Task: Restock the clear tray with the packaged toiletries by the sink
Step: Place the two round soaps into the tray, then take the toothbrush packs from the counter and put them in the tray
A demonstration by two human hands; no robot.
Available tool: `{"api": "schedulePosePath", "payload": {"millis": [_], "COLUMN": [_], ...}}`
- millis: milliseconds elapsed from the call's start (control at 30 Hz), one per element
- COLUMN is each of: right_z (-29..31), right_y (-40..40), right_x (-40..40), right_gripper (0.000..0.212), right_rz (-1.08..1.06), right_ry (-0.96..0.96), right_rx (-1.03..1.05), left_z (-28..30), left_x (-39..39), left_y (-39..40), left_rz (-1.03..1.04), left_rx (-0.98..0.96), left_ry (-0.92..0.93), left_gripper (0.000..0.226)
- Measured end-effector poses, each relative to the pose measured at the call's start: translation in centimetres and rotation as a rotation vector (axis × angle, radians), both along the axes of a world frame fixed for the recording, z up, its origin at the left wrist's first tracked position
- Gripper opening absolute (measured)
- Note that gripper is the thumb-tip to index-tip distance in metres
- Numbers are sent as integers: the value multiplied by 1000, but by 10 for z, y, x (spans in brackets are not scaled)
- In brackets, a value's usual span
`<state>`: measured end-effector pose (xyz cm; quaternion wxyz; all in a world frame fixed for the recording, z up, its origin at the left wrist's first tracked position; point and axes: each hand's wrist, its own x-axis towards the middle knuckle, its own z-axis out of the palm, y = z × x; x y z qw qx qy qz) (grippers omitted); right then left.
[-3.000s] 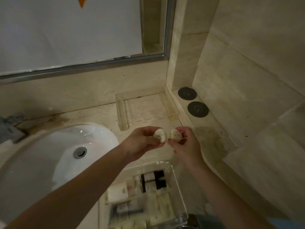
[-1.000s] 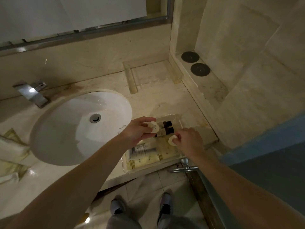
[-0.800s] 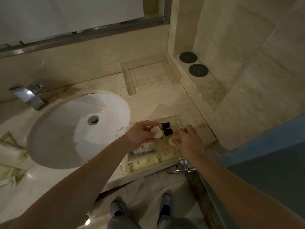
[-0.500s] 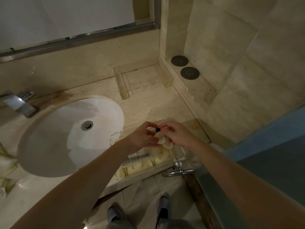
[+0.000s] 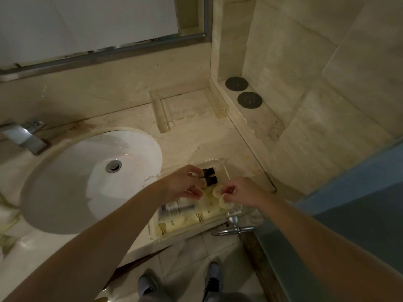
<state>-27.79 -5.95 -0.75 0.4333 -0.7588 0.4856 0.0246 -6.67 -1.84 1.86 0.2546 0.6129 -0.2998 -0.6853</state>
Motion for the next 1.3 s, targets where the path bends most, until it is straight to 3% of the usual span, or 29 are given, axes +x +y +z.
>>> {"api": "schedulePosePath", "payload": {"millis": [233, 500, 667, 800, 967, 1300], "right_z": [-9, -19, -7, 16, 38, 26], "right_y": [4, 8, 0, -9, 0, 98], "right_x": [5, 3, 24, 83, 184, 376], "right_gripper": [20, 26, 14, 7, 5, 9], "right_rz": [180, 231, 151, 165, 292, 631], "right_ry": [199, 163, 47, -56, -181, -167], "right_rx": [-235, -400, -487, -562, -516, -290], "left_z": [1, 1, 13, 27, 43, 21], "left_x": [34, 49, 73, 113, 180, 302], "left_y": [0, -1, 8, 28, 81, 249], "left_rz": [193, 248, 312, 414, 596, 880], "left_rx": [-34, -93, -148, -200, -229, 32], "left_ry": [-11, -72, -100, -151, -288, -500], "left_gripper": [37, 33, 30, 22, 13, 9]}}
